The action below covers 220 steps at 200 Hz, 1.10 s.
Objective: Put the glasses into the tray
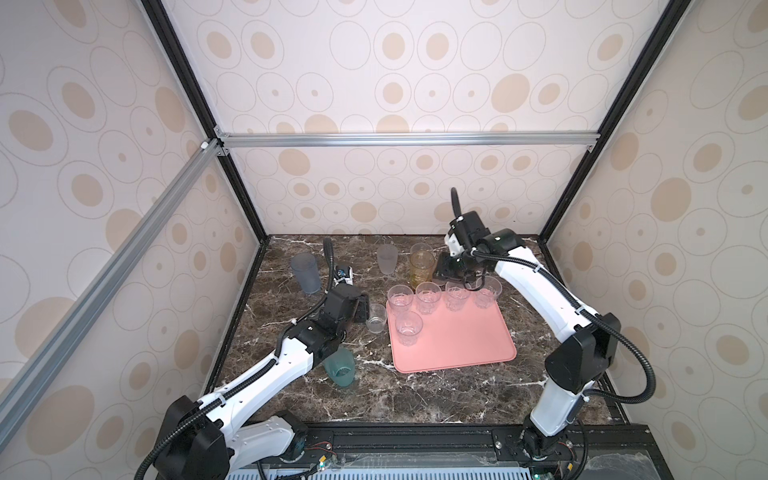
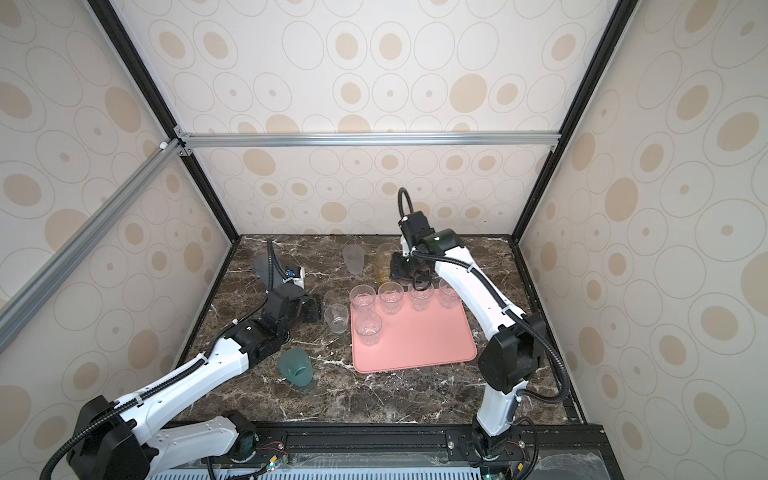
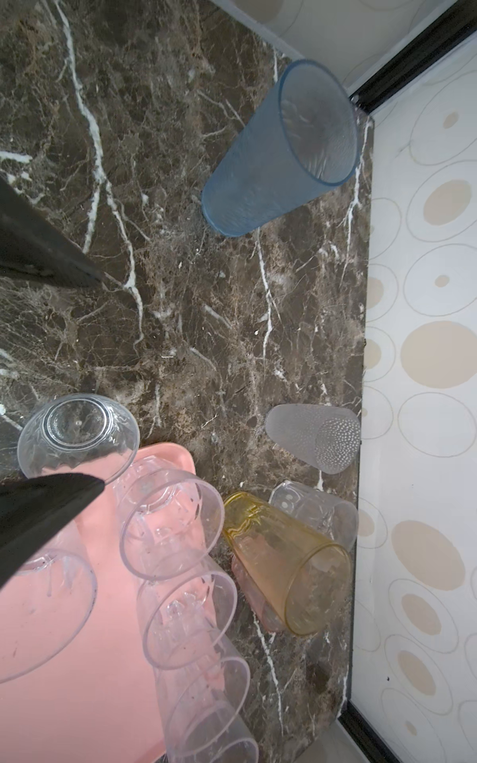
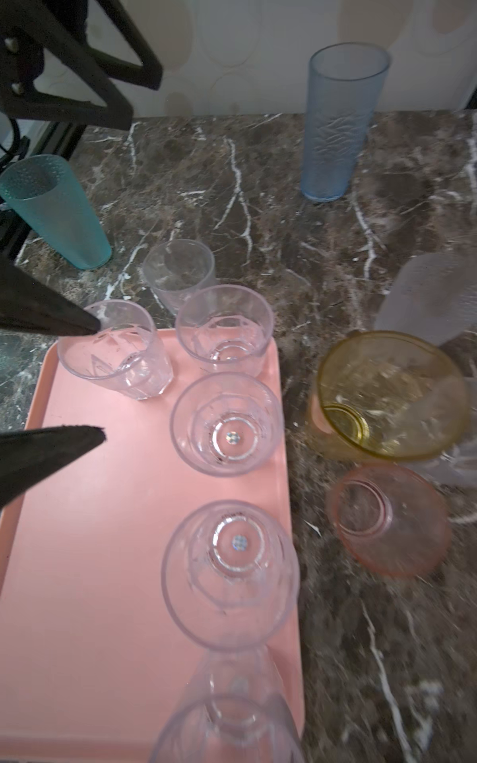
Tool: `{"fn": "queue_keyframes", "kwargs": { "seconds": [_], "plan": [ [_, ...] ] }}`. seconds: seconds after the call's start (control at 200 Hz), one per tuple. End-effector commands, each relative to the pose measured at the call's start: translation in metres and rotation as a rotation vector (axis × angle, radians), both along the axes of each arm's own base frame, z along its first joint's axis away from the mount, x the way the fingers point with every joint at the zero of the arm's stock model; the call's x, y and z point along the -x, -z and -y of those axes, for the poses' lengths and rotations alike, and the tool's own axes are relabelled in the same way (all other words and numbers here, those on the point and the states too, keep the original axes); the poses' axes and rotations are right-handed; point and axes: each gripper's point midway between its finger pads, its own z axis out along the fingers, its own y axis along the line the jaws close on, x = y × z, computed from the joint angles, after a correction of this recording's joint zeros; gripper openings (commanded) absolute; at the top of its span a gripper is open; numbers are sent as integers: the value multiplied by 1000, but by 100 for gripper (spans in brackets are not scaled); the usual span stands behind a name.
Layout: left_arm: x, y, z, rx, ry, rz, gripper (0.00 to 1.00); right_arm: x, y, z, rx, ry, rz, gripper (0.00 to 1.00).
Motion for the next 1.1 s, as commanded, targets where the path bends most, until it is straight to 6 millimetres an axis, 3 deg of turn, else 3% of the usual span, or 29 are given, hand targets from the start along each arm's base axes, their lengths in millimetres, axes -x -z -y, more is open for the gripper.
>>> {"fn": "queue_keyframes", "kwargs": {
  "seconds": [0.0,0.14,0.345,0.36,0.395,0.545,0.65,0.675,0.91,0.935,1.095],
  "plan": [
    [-3,-30,-5,-16,-11,91,72,-31,-8,22,4,75,70,41],
    [-1,-20,8,15,43,100,74,-66,10,51,47,162,36,43],
    [6,-13,45,3,156,103,75,-98,39,52,95,160,-8,43],
    [7,-13,47,6,162,102,75,-103,41,64,100,184,-12,43],
    [7,-12,51,12,174,103,75,-108,45,67,108,188,-18,43],
    [8,-5,57,28,185,96,75,-120,58,57,86,158,-44,43],
    [6,-3,59,20,188,85,75,-122,78,58,107,163,-85,40],
    [6,-3,59,16,188,82,75,-125,70,55,95,162,-70,39],
    [6,3,58,26,172,68,75,-125,84,39,72,130,-90,38],
    [6,3,58,29,170,68,75,-121,86,23,69,99,-91,38],
    [6,6,57,22,168,59,75,-120,94,7,60,68,-109,37]
  ]
}}
